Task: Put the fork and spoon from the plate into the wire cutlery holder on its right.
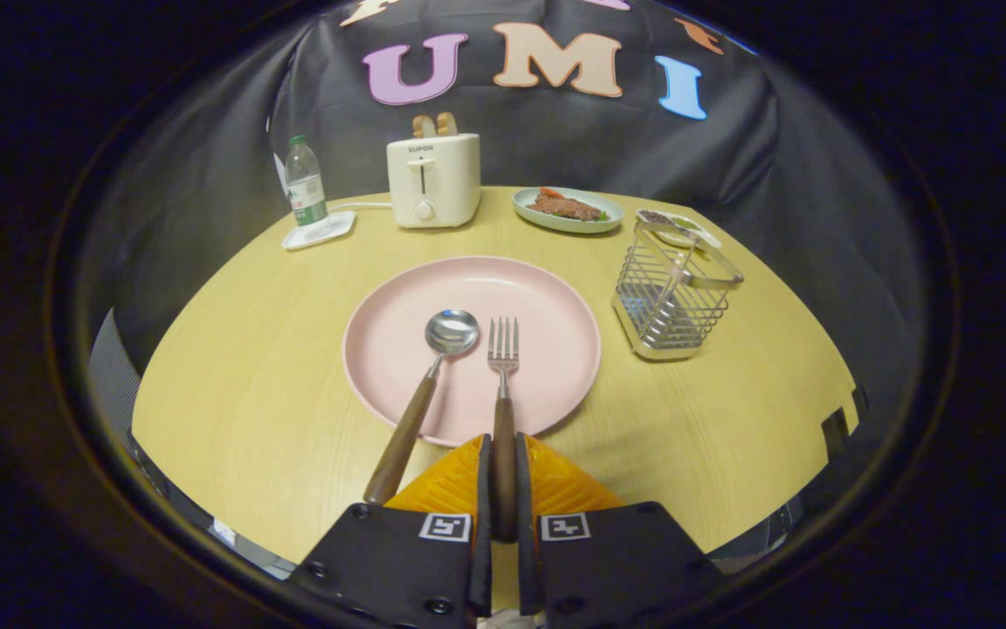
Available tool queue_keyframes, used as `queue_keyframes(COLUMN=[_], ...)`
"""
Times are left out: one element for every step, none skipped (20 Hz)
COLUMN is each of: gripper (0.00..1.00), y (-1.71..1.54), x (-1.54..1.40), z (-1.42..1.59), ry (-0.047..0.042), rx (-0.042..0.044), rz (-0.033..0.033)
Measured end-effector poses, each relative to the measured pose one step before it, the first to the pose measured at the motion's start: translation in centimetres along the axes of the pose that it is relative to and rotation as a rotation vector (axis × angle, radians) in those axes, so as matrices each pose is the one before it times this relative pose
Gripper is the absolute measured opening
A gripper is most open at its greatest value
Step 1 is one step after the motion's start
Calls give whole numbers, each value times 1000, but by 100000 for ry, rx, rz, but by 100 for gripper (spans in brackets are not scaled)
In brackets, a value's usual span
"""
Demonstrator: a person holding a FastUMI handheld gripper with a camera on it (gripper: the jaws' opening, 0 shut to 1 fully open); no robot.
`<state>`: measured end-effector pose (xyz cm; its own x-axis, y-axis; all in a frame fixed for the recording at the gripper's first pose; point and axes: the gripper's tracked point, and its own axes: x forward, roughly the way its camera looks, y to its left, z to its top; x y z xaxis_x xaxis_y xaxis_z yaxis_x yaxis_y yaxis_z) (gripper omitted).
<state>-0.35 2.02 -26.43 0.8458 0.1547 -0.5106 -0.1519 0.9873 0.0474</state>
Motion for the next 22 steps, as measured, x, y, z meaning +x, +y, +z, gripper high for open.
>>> queue_keyframes(gripper=[12,8,8,8,8,8,8,8,8,8,8,8,8,8,8,8,8,8,8,8,8,8], y=[12,-3,-74,-94,-72,-136,-146,-136,-142,-124,-223,-217,-263,-314,-279,-308,-312,-354,-444,-514,-546,-481], x=[-144,-46,-76,5,-194,-217,-137,-271,-298,-308,-226,-301,-321,-318,-270,-379,-317,-332,-389,-271,-336,-393], z=[64,73,-190,101,62,212,162,364,420,505,443,438,463,503,442,480,451,527,526,519,480,584], ry=[-140,216,435,205,362,-31,1,-425,-593,-562,-351,6,-208,58,-38,119,134,-21,30,280,148,472], rx=[-46,-473,-1061,-1062,-1021,-1174,-954,-465,93,417,704,895,868,817,737,616,314,35,-167,-285,214,849], rz=[21,-176,-733,-848,-1165,-821,-1068,-305,-224,-252,-238,-481,-440,-567,-284,-309,-414,-454,-743,-1526,-1727,-1600])
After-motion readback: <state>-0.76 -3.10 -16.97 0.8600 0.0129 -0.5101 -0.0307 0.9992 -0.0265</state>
